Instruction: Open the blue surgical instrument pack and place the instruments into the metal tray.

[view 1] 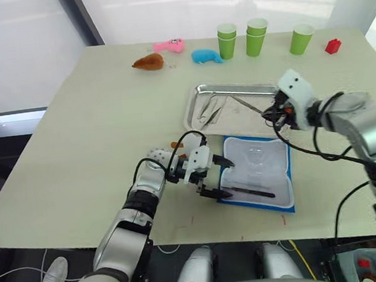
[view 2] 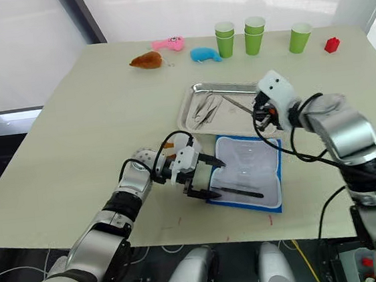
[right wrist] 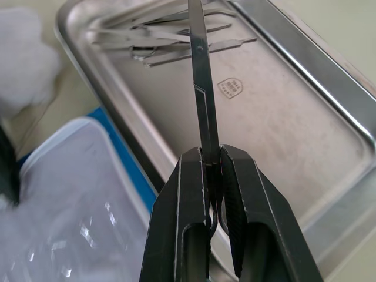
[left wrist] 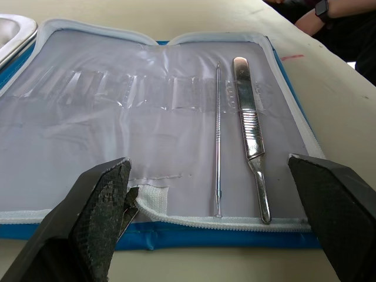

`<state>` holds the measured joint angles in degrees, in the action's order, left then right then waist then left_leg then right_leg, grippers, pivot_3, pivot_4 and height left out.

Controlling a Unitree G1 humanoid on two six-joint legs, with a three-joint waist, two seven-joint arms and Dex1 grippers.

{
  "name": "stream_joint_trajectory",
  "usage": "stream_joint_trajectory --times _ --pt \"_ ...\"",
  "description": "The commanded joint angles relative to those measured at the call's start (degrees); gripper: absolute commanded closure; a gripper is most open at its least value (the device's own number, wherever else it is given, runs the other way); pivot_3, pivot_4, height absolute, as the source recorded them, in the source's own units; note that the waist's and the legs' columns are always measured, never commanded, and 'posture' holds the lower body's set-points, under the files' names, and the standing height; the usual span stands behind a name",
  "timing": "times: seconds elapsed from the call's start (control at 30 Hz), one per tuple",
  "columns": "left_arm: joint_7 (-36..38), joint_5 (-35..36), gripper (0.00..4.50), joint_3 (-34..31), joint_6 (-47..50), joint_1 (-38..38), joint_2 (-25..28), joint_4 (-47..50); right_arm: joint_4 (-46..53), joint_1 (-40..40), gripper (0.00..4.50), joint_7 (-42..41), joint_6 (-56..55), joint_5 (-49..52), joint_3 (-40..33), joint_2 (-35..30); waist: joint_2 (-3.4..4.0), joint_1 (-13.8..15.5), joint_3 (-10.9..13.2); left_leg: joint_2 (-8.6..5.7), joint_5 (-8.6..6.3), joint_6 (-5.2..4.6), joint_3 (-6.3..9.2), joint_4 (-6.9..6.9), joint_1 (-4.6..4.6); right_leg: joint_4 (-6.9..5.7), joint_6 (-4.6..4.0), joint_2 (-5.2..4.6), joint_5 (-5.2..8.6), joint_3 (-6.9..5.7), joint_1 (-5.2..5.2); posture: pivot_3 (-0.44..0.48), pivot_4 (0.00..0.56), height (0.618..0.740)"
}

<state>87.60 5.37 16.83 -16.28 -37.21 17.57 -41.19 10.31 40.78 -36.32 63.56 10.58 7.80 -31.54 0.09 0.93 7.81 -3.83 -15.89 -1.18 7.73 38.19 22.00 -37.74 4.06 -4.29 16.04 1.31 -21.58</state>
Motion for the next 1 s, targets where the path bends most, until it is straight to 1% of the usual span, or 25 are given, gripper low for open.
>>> stream_joint_trajectory --times 0.03,0.17,0.37,0.7,0.87,0.9,0.93,0.97,1.0 --pt "0.95 -4.81 0.00 5.48 3.17 4.00 -0.31 -2.83 -4.38 3.64 4.46 6.80 -0.97 -2.01 -0.59 5.69 0.03 -0.15 -0.02 0.00 0.00 0.00 -0.02 0.00 -0.01 0.00 0.00 0.00 0.00 0.02 0.00 0.000 0.150 0.740" --pt "0.73 -4.80 0.00 5.53 3.51 4.13 -0.21 -2.39 -14.01 6.41 4.46 13.01 -4.93 -4.57 -0.32 12.58 0.06 -0.15 -0.03 0.00 0.00 -0.01 -0.02 -0.01 -0.06 -0.15 -0.01 0.05 0.00 0.06 -0.04 0.000 0.150 0.740" --pt "0.60 -4.74 0.00 5.58 3.90 4.62 -0.07 -1.52 -24.96 8.81 4.46 17.87 -8.18 -5.84 -1.47 17.79 0.08 -0.26 -0.03 -0.02 0.11 0.18 -0.04 -0.01 -0.05 -0.15 -0.01 0.06 0.00 0.07 -0.06 0.000 0.150 0.740" --pt "0.40 -4.71 0.00 5.56 4.25 5.10 0.41 -0.66 -30.87 9.94 4.46 18.64 -7.18 -4.81 -2.77 20.21 0.13 -0.71 -0.05 -0.02 0.11 0.18 -0.04 -0.07 -0.07 -0.16 -0.01 0.07 0.00 0.08 -0.09 0.000 0.150 0.740" --pt "0.37 -4.66 0.00 5.66 4.28 5.02 0.27 -0.71 -30.60 9.99 4.46 17.31 -5.99 -4.58 -2.49 19.77 0.15 -1.04 -0.06 -0.02 0.08 0.13 -0.04 -0.06 -0.08 -0.18 -0.01 0.07 0.00 0.08 -0.08 0.000 0.150 0.740" --pt "0.35 -4.66 0.00 5.69 4.30 5.01 0.19 -0.73 -30.05 9.78 3.54 16.83 -5.97 -4.40 -2.40 19.67 0.15 -1.09 -0.06 -0.02 0.08 0.12 -0.04 -0.06 -0.08 -0.18 -0.01 0.07 0.00 0.09 -0.08 0.000 0.150 0.740" --pt "0.35 -4.66 0.00 5.70 4.30 5.00 0.14 -0.75 -29.47 9.60 3.28 16.27 -5.91 -4.18 -2.34 19.53 0.16 -1.18 -0.07 -0.02 0.08 0.12 -0.04 -0.06 -0.08 -0.18 -0.01 0.07 0.00 0.09 -0.08 0.000 0.150 0.740" --pt "0.37 -4.66 0.00 5.71 4.27 4.99 0.12 -0.79 -28.84 9.48 2.89 15.73 -5.80 -3.93 -2.32 19.33 0.16 -1.28 -0.07 -0.02 0.08 0.12 -0.03 -0.06 -0.08 -0.19 -0.01 0.07 0.00 0.09 -0.08 0.000 0.150 0.740" --pt "0.39 -4.66 0.00 5.71 4.25 4.99 0.11 -0.82 -28.38 9.40 2.37 15.62 -5.97 -3.82 -2.58 19.24 0.16 -1.39 -0.07 -0.02 0.08 0.12 -0.04 -0.06 -0.09 -0.19 -0.01 0.07 0.00 0.09 -0.08 0.000 0.150 0.740"
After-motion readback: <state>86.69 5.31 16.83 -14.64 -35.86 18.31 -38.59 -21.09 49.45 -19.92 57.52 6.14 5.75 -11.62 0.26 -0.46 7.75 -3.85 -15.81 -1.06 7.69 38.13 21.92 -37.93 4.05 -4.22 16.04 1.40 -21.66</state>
